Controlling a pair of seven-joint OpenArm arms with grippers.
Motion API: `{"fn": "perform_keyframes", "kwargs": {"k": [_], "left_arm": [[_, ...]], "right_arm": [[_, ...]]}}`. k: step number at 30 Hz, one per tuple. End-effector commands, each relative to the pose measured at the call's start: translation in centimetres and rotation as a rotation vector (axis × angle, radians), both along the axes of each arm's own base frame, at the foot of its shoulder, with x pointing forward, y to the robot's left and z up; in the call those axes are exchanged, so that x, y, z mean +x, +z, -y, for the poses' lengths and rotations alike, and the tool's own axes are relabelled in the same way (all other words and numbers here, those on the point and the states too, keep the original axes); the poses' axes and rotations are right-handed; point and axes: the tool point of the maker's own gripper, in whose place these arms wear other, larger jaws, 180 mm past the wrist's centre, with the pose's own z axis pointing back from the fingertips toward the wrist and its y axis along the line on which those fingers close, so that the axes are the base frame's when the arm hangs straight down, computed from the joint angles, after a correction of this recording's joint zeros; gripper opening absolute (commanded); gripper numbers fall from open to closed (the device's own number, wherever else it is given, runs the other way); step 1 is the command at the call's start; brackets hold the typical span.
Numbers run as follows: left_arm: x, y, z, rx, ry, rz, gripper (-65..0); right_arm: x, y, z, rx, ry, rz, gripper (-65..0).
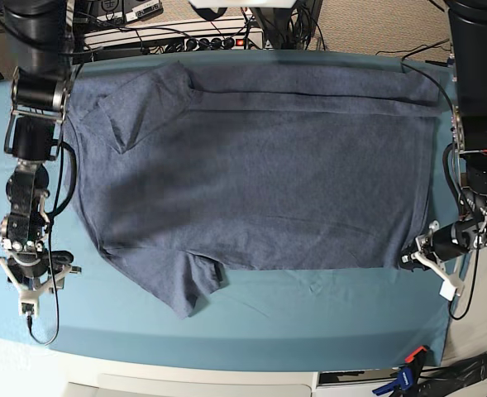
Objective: Fold the T-shirt properly
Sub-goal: 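Lower both grippers and pinch the shirt's unfolded side edge at sleeve and hem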
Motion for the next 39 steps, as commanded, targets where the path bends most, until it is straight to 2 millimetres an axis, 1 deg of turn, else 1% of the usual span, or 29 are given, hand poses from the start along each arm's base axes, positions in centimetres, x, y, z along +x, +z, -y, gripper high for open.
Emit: {"fn": "perform_keyframes", "kwargs": {"k": [1, 5, 6, 8, 11, 17, 18, 20, 21, 23, 27, 30, 39], "left_arm": [[1.8, 2.8, -0.6, -0.006, 0.014, 0.078, -65.0], [2.0, 3.0, -0.7, -0.007, 0.021, 0.091, -65.0], [2.0, 3.0, -0.7, -0.007, 0.022, 0.091, -65.0], [2.0, 3.0, -0.6, -0.009, 0.015, 0.095, -65.0], [2.0, 3.2, -0.2, -0.015, -0.011, 0.11, -65.0], [1.9, 3.2, -0.3, -0.014, -0.01, 0.109, -65.0], [1.9, 3.2, -0.3, -0.014, -0.01, 0.109, -65.0], [1.9, 3.2, -0.3, -0.013, -0.01, 0.108, -65.0], [1.9, 3.2, -0.4, -0.012, -0.009, 0.108, -65.0], [1.9, 3.3, -0.6, -0.01, -0.007, 0.109, -65.0], [1.9, 3.3, -0.9, -0.007, -0.003, 0.109, -65.0], [1.9, 3.3, -0.9, -0.007, -0.004, 0.109, -65.0], [1.9, 3.5, -0.7, -0.01, -0.015, 0.118, -65.0]], "right_arm": [[1.3, 2.6, 0.8, 0.003, 0.003, 0.07, -35.8], [2.2, 0.7, 0.6, 0.112, 0.01, 0.049, -34.7], [2.4, 0.3, 0.3, 0.133, 0.009, 0.048, -33.4], [2.8, -0.3, -0.7, 0.174, 0.015, 0.05, -33.0], [3.4, -1.2, -3.1, 0.216, 0.05, 0.044, -33.0], [4.4, -3.1, -8.7, 0.285, 0.117, 0.047, -33.0], [4.6, -3.3, -9.4, 0.289, 0.123, 0.053, -33.0], [4.6, -3.8, -10.1, 0.279, 0.123, 0.055, -33.0], [4.6, -3.9, -10.3, 0.271, 0.126, 0.057, -33.0], [4.5, -4.1, -10.1, 0.252, 0.119, 0.053, -33.0], [3.9, -4.5, -8.5, 0.192, 0.058, 0.041, -33.0], [3.6, -5.1, -8.5, 0.193, 0.057, 0.03, -33.0], [1.3, -8.5, -8.7, 0.205, 0.058, -0.004, -33.0]]}}
